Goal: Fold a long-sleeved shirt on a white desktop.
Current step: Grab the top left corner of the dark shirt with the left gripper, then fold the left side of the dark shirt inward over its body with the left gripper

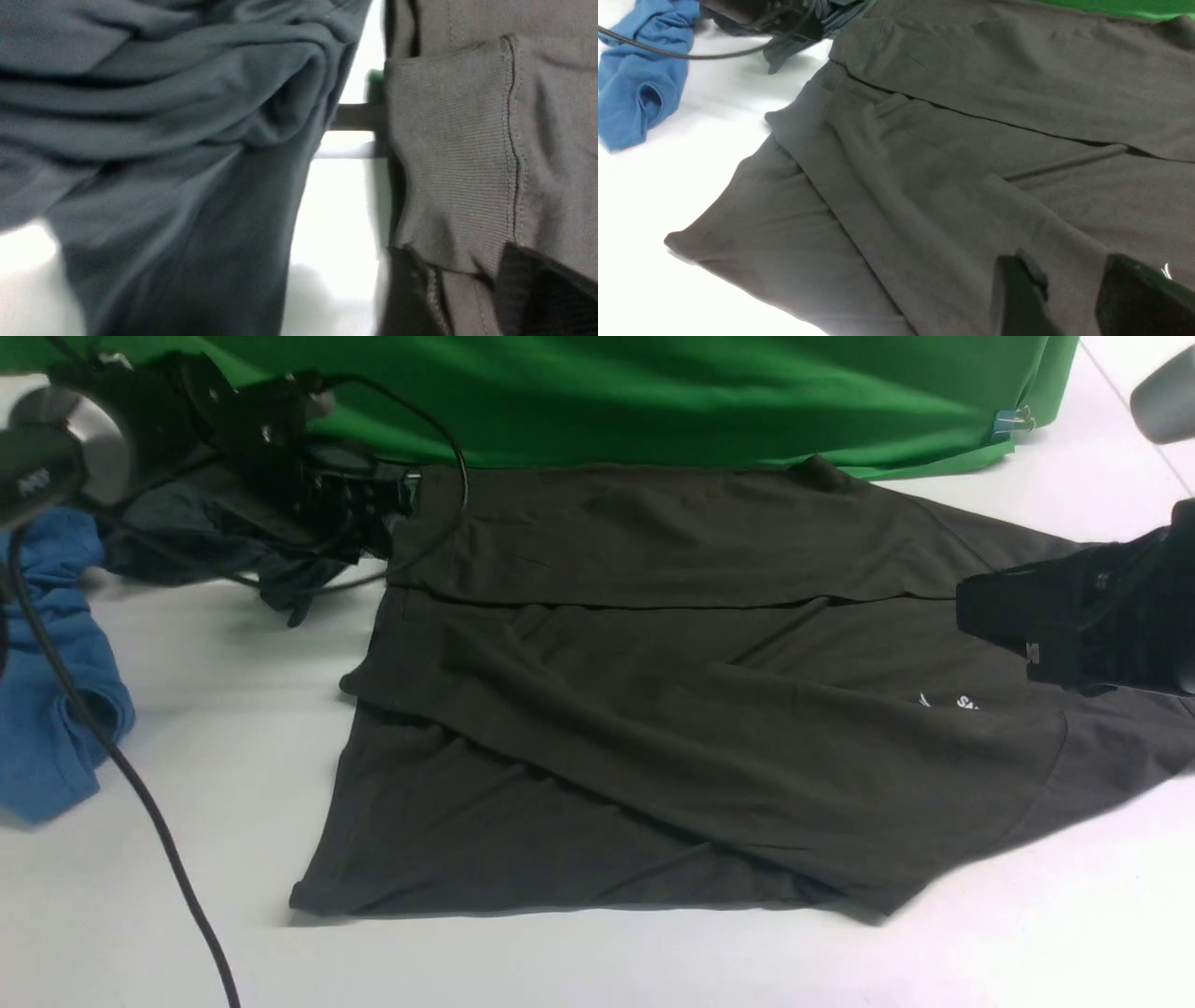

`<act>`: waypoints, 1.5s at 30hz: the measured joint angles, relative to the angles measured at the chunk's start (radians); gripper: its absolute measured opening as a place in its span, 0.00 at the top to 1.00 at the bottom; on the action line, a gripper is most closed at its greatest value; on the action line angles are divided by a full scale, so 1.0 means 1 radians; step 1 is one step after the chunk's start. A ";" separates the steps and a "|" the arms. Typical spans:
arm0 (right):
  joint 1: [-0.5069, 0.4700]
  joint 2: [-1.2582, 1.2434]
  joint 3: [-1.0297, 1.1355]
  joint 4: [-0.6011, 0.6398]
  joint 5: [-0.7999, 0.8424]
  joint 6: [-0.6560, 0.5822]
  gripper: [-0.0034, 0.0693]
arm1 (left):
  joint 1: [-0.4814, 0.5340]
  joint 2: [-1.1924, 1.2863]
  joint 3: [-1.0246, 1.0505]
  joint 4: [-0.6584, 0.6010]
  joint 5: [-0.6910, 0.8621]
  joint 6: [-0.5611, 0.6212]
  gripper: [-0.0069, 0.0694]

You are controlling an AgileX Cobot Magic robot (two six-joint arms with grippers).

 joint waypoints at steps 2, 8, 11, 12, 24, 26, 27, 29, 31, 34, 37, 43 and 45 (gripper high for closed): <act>0.000 0.000 0.000 0.000 0.001 0.000 0.62 | 0.000 0.008 0.000 -0.019 -0.010 0.037 0.43; 0.000 0.000 0.000 0.000 0.006 0.015 0.62 | 0.000 0.067 0.000 -0.096 -0.040 0.145 0.36; 0.000 0.000 0.000 0.001 0.012 0.023 0.62 | 0.000 0.069 0.000 -0.118 -0.059 0.169 0.40; 0.000 0.000 0.000 0.001 0.015 0.023 0.62 | 0.000 0.071 0.000 -0.122 -0.064 0.172 0.45; 0.000 0.000 0.000 0.001 0.021 0.025 0.62 | 0.000 0.075 0.000 -0.129 -0.084 0.180 0.88; 0.000 0.000 0.000 0.001 0.021 0.025 0.62 | 0.000 0.073 0.000 -0.129 -0.084 0.180 0.88; 0.000 0.000 0.000 0.001 0.021 0.025 0.62 | 0.000 0.071 0.000 -0.129 -0.083 0.180 0.88; 0.000 0.000 0.000 0.001 0.021 0.026 0.62 | 0.001 0.058 0.000 -0.129 -0.083 0.180 0.88; 0.000 0.000 0.000 0.001 0.021 0.026 0.62 | 0.003 0.032 0.000 -0.130 -0.083 0.182 0.88; 0.000 0.000 0.000 0.001 0.021 0.026 0.62 | 0.007 0.015 0.000 -0.143 -0.076 0.186 0.88; 0.000 0.000 0.000 0.001 0.021 0.026 0.62 | 0.010 0.008 0.000 -0.162 -0.040 0.215 0.88; 0.000 0.000 0.000 0.001 0.021 0.025 0.62 | 0.010 0.007 0.000 -0.184 0.055 0.228 0.88; 0.000 0.000 0.000 0.001 0.021 0.024 0.62 | 0.011 0.004 0.000 -0.179 0.091 0.198 0.88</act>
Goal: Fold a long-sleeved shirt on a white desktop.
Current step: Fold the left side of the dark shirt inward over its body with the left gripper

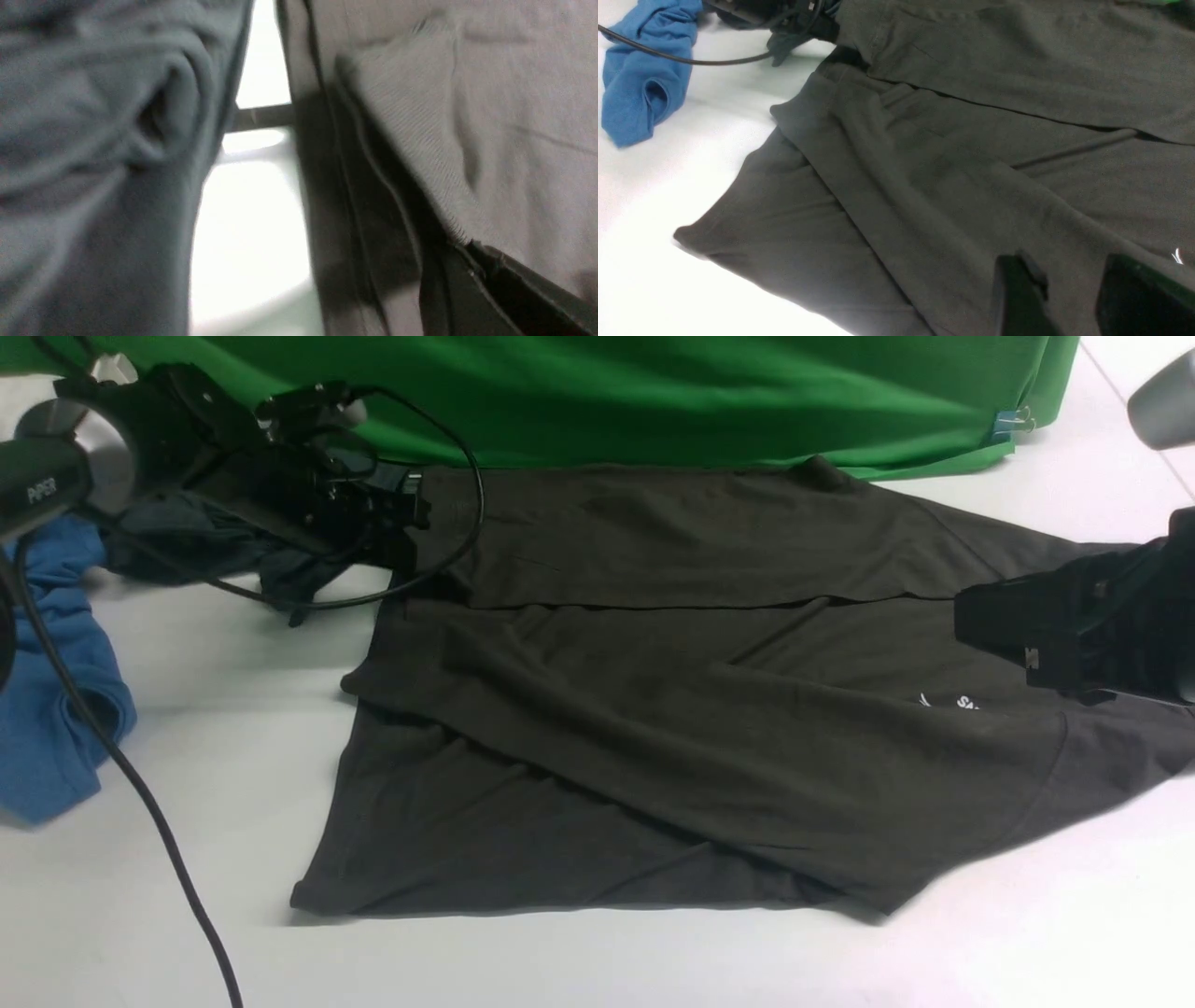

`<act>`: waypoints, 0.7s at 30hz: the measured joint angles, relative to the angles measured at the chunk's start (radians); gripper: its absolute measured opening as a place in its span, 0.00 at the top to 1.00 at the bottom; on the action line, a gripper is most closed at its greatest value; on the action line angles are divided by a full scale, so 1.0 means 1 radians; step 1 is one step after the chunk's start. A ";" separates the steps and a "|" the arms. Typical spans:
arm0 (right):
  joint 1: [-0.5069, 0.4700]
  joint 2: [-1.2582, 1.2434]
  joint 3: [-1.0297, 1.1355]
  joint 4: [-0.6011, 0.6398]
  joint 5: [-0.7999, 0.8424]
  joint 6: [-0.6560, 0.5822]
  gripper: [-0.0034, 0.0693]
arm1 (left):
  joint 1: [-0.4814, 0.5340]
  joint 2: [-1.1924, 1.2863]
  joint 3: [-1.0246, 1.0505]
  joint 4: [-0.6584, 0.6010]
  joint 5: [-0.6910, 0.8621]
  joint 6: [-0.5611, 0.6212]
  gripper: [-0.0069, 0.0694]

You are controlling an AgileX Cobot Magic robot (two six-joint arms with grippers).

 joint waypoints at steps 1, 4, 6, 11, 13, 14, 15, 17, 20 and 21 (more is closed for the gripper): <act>0.000 0.000 0.000 0.000 0.000 0.000 0.62 | 0.004 -0.014 0.001 0.008 0.024 -0.030 0.88; 0.000 0.000 0.000 0.000 0.000 0.000 0.62 | 0.014 -0.048 0.001 0.023 0.053 -0.059 0.88; 0.000 0.000 0.000 0.000 0.000 0.000 0.62 | 0.021 -0.070 0.001 0.026 0.064 -0.066 0.88; 0.000 0.000 0.000 0.000 0.000 0.000 0.62 | 0.057 -0.154 0.000 0.024 0.155 -0.069 0.88; 0.000 0.000 0.000 0.000 0.000 0.000 0.62 | 0.066 -0.174 0.000 0.020 0.212 -0.069 0.88; 0.000 0.000 0.000 0.000 0.000 0.000 0.62 | 0.068 -0.179 0.000 0.020 0.242 -0.069 0.89; 0.000 0.000 0.000 0.000 0.000 0.000 0.62 | 0.069 -0.180 0.000 0.020 0.253 -0.069 0.89; 0.001 0.000 0.000 0.000 0.000 -0.001 0.62 | 0.069 -0.182 0.000 0.020 0.292 -0.069 0.88; 0.001 0.000 0.000 -0.005 0.000 -0.002 0.62 | 0.069 -0.182 0.000 0.036 0.328 -0.075 0.88; 0.001 0.000 0.000 -0.005 0.000 -0.002 0.62 | 0.069 -0.182 0.000 0.054 0.331 -0.086 0.88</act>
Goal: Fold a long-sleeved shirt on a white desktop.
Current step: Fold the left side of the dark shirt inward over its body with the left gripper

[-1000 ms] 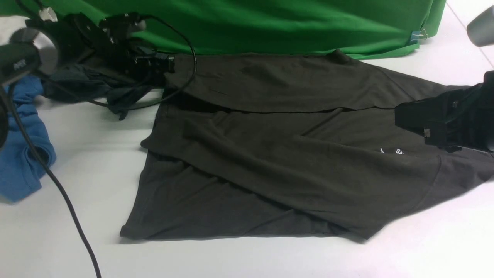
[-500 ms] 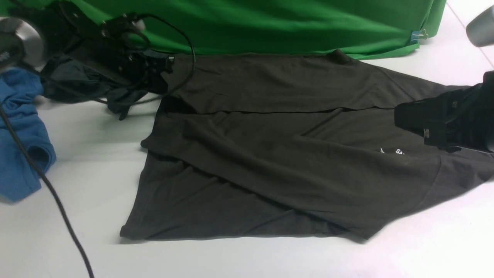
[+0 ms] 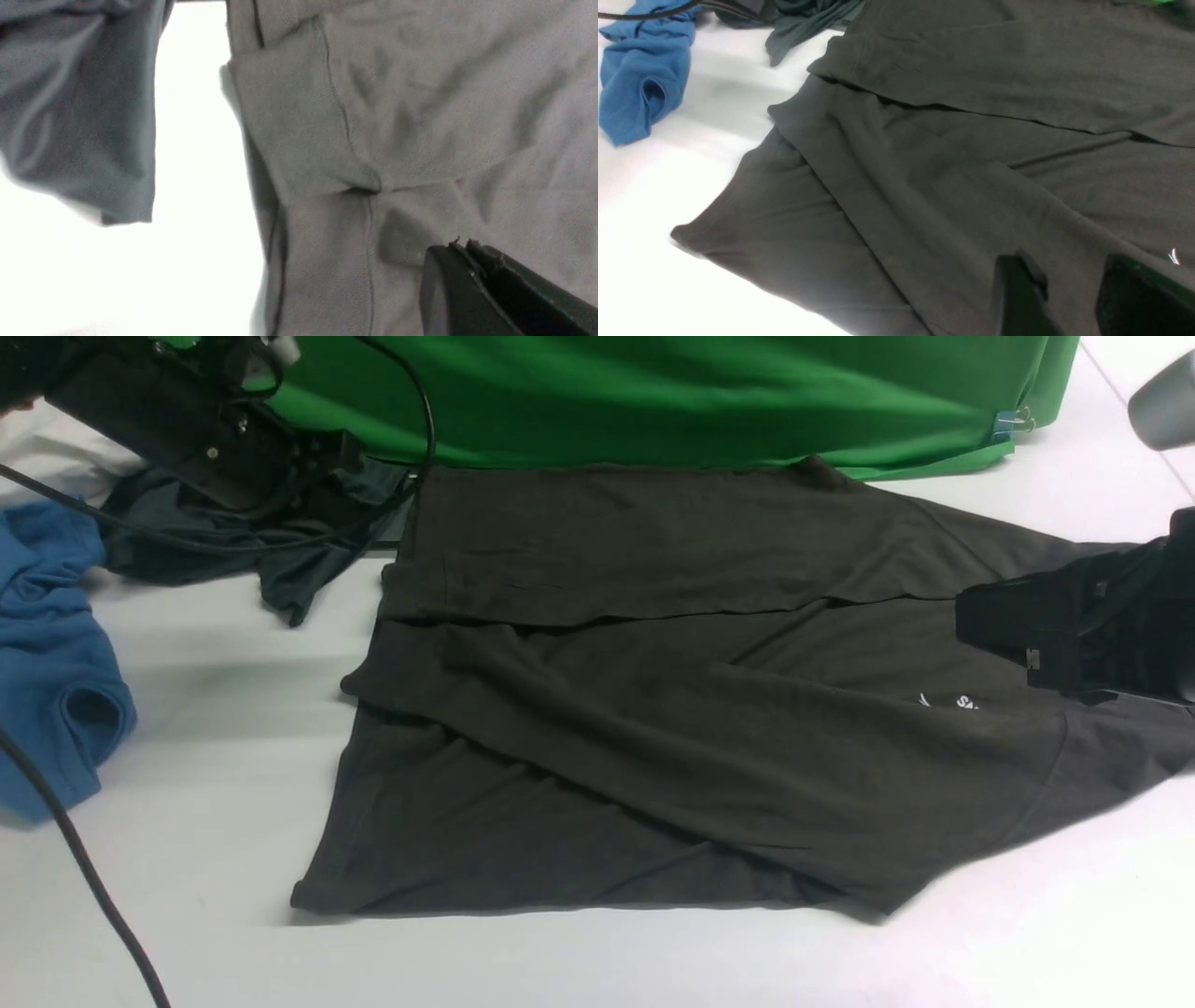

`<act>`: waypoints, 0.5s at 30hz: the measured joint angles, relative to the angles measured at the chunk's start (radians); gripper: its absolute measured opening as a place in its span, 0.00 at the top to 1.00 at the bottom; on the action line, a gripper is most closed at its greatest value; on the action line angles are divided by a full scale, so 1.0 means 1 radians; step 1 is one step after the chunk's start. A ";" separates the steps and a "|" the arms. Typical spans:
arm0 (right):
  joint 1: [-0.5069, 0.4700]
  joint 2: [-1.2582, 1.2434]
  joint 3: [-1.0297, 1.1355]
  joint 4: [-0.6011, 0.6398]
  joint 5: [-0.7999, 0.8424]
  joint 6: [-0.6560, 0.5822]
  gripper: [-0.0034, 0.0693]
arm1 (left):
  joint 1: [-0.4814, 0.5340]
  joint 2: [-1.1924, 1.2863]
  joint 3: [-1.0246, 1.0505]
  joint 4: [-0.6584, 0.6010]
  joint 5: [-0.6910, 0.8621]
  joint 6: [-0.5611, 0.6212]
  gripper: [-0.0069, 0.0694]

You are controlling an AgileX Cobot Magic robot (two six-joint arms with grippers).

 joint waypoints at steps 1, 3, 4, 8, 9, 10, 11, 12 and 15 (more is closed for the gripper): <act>0.000 0.000 0.000 0.000 0.000 0.000 0.62 | 0.000 0.000 0.000 0.010 0.001 -0.009 0.88; 0.000 0.000 0.000 -0.001 0.000 0.000 0.62 | 0.000 0.001 0.000 0.042 -0.009 -0.053 0.88; 0.000 0.000 0.000 -0.001 0.000 0.000 0.62 | 0.000 0.003 0.000 0.049 -0.016 -0.068 0.88; 0.000 0.000 0.000 -0.002 0.000 0.000 0.62 | -0.013 0.023 0.000 0.078 -0.053 -0.132 0.80; 0.000 0.000 0.000 -0.002 0.000 0.000 0.62 | -0.016 0.028 0.000 0.081 -0.057 -0.142 0.77; 0.000 0.000 0.000 -0.002 -0.001 0.000 0.62 | -0.025 0.039 0.000 0.082 -0.061 -0.155 0.72; 0.000 0.000 0.000 -0.002 -0.001 0.000 0.62 | -0.033 0.052 0.000 0.082 -0.061 -0.167 0.68; 0.000 0.000 0.000 -0.002 -0.001 0.000 0.62 | -0.036 0.058 0.000 0.082 -0.061 -0.170 0.66; 0.000 0.000 0.000 -0.002 -0.002 0.000 0.62 | -0.055 0.095 0.000 0.081 -0.061 -0.202 0.52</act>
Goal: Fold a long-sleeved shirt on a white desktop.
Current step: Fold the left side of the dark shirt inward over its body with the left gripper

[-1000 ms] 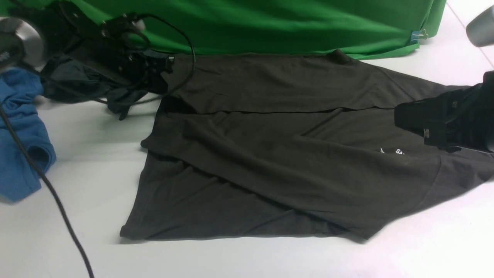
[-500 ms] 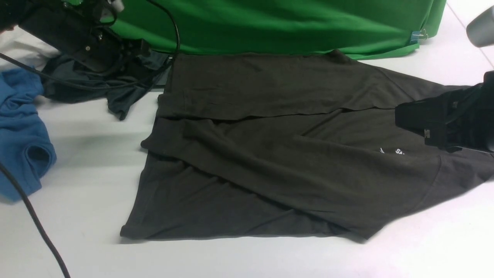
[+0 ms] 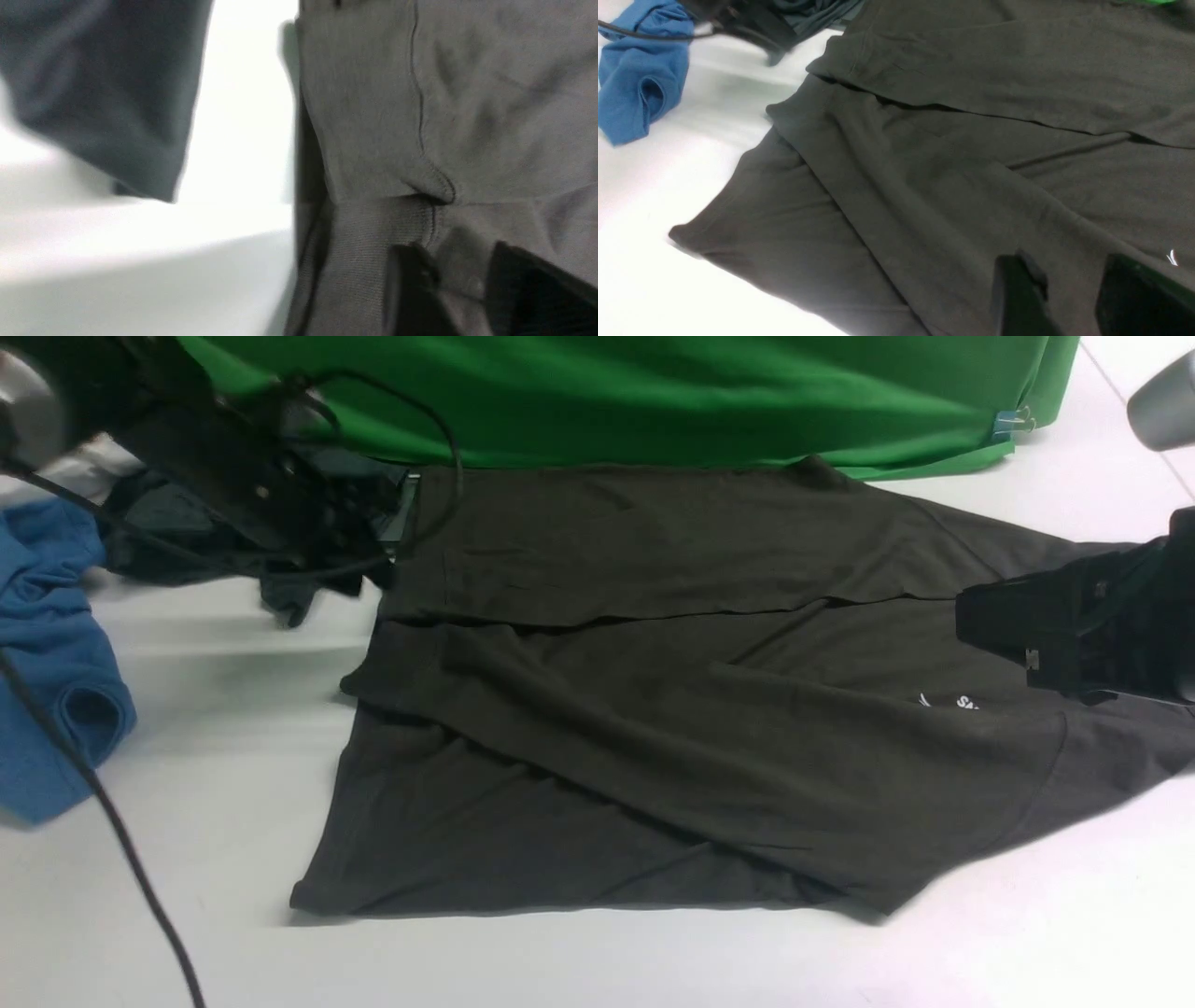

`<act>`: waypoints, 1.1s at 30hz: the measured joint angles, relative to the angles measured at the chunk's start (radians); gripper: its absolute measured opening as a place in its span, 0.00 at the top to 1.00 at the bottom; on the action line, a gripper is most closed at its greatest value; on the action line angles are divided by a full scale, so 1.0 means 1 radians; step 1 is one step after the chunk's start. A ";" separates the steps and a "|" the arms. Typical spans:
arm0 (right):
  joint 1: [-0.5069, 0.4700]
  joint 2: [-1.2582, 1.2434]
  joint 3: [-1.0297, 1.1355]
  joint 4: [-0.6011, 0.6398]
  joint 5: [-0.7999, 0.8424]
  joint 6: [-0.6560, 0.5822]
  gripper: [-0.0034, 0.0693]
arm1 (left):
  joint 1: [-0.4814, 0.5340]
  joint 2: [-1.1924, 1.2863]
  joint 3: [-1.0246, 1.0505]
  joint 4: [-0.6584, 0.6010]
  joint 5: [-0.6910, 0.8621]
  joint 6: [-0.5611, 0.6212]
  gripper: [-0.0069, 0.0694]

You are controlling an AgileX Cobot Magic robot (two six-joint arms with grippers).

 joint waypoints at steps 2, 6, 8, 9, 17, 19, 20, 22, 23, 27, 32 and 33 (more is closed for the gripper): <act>0.000 0.000 0.000 0.000 -0.002 0.000 0.62 | -0.004 0.044 0.000 -0.013 -0.001 -0.023 0.40; 0.000 0.000 0.000 0.000 -0.001 0.000 0.62 | -0.004 0.095 0.000 -0.044 -0.040 -0.037 0.29; 0.000 0.000 0.000 0.000 0.003 0.000 0.62 | -0.004 0.112 0.000 -0.072 -0.080 -0.035 0.28; 0.000 0.000 0.000 0.000 0.006 0.000 0.62 | -0.004 0.115 0.000 -0.092 -0.096 -0.028 0.28; 0.000 0.000 0.000 0.000 0.035 0.000 0.62 | -0.004 0.132 0.000 -0.174 -0.172 0.029 0.33; 0.000 0.000 0.000 0.000 0.036 0.000 0.62 | -0.004 0.132 0.000 -0.172 -0.182 0.034 0.35; 0.000 0.000 0.000 0.000 0.037 0.000 0.62 | -0.004 0.132 0.000 -0.167 -0.186 0.034 0.38; 0.000 0.000 0.000 0.000 0.038 0.001 0.62 | -0.004 0.132 0.000 -0.162 -0.188 0.034 0.42; 0.000 0.000 0.000 0.000 0.039 0.001 0.62 | -0.004 0.132 0.000 -0.161 -0.188 0.035 0.46; 0.000 0.000 0.000 0.000 0.039 0.001 0.62 | -0.004 0.132 0.000 -0.161 -0.181 0.036 0.58; 0.000 0.000 0.000 0.001 0.039 0.001 0.62 | -0.004 0.132 0.000 -0.161 -0.173 0.036 0.74; 0.000 0.000 0.000 0.001 0.039 0.001 0.62 | -0.004 0.132 0.000 -0.161 -0.173 0.036 0.75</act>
